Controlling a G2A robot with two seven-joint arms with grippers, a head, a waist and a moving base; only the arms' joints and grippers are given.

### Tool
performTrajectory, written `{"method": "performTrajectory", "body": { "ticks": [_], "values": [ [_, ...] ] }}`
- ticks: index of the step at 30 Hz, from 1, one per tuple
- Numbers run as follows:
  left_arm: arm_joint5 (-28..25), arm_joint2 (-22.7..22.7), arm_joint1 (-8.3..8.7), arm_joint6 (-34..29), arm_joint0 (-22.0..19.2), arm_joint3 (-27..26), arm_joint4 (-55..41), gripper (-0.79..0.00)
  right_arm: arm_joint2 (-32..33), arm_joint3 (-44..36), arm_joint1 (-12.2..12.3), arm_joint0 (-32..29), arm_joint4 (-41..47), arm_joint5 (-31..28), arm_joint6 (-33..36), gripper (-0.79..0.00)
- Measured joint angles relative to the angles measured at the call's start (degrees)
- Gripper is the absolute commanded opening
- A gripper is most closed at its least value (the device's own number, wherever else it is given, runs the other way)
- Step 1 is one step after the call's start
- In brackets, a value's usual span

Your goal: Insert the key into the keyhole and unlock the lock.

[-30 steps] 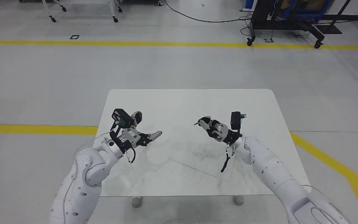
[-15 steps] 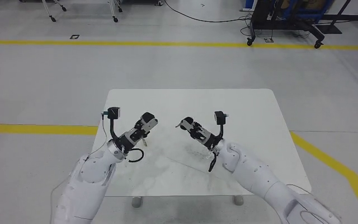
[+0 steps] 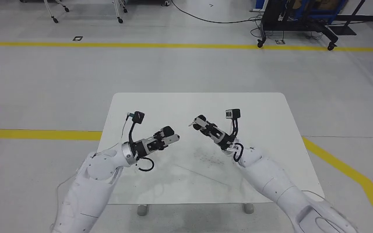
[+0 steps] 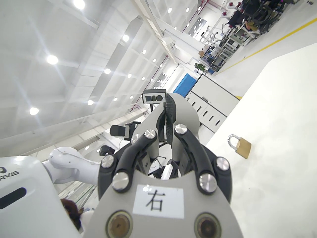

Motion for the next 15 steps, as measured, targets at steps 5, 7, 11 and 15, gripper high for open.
{"method": "performTrajectory", "body": {
  "ticks": [5,7,11,15],
  "values": [
    [-2.3,2.1,-0.48,5.8,-0.3,0.4,4.8,-0.095,3.0,2.2,-1.3,-0.2,3.6,0.0,8.6,-0.785],
    [-2.5,2.9,-0.62,6.9,-0.7,1.1,5.0,-0.197,4.2,2.8,-1.9,-0.5,4.7,0.0,12.0,-0.785],
    [-2.8,3.9,-0.78,7.5,-1.5,2.2,4.6,-0.400,5.5,3.3,-2.9,-1.0,6.3,0.0,17.1,-0.785],
    [-2.4,4.9,-0.89,7.5,-2.2,3.1,4.3,-0.514,5.5,3.5,-3.6,-1.1,5.3,0.0,16.8,-0.785]
  ]
}}
